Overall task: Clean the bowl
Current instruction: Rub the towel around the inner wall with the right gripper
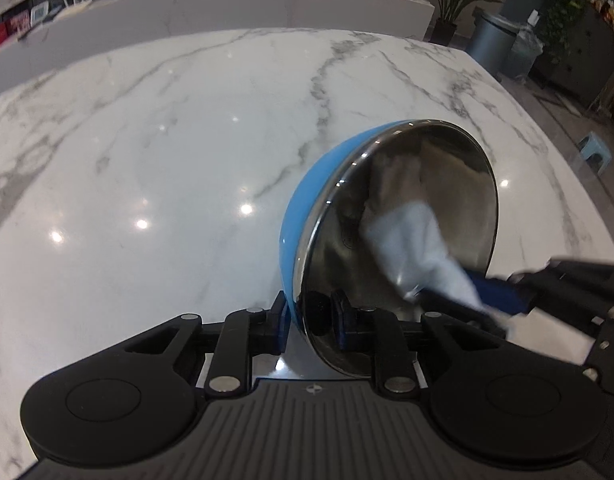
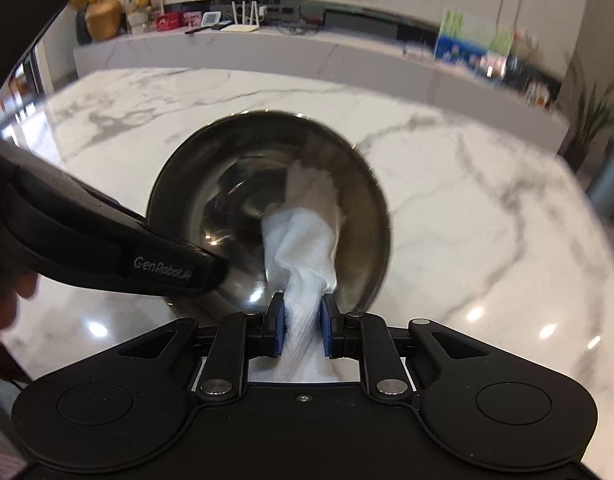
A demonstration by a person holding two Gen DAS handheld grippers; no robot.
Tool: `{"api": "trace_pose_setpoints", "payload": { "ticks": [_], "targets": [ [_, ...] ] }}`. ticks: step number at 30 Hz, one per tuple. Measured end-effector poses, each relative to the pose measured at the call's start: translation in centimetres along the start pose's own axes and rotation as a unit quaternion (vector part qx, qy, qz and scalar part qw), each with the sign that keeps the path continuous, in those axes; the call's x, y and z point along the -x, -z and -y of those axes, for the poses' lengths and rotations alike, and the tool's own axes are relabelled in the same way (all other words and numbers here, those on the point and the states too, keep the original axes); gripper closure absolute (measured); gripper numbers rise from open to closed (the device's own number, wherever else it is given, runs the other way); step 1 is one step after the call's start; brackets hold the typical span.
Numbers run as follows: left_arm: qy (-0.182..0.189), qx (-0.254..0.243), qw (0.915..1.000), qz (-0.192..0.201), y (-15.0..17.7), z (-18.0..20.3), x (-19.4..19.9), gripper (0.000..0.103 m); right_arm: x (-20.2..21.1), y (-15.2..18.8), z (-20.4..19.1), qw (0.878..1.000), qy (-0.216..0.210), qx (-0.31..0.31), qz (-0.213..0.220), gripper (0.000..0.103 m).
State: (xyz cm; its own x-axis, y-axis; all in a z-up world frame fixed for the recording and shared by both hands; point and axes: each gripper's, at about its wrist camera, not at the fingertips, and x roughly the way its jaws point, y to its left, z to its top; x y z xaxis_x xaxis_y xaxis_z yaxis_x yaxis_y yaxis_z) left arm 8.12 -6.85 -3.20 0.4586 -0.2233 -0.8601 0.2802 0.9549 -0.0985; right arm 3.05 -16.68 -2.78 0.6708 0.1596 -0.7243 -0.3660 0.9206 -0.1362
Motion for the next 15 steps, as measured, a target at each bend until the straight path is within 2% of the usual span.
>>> {"api": "trace_pose_setpoints", "payload": {
  "ticks": [3, 10, 15],
  "targets": [
    [0.004, 0.009, 0.9999, 0.002, 0.0, -0.3, 0.0, 0.084, 0.0, 0.0, 0.2, 1.000, -0.006, -0.006, -0.002, 0.088],
    [0.060, 0.082, 0.9947, 0.016, -0.2, -2.4, -0.9, 0.080, -0.3, 0.0, 1.4, 0.999, -0.032, -0.041, -0.010, 0.088],
    [0.056, 0.095, 0.9937, 0.018, -0.4, -2.3, -1.6, 0.075, -0.2, -0.2, 1.5, 0.998, -0.045, -0.045, -0.008, 0.088]
  ]
}}
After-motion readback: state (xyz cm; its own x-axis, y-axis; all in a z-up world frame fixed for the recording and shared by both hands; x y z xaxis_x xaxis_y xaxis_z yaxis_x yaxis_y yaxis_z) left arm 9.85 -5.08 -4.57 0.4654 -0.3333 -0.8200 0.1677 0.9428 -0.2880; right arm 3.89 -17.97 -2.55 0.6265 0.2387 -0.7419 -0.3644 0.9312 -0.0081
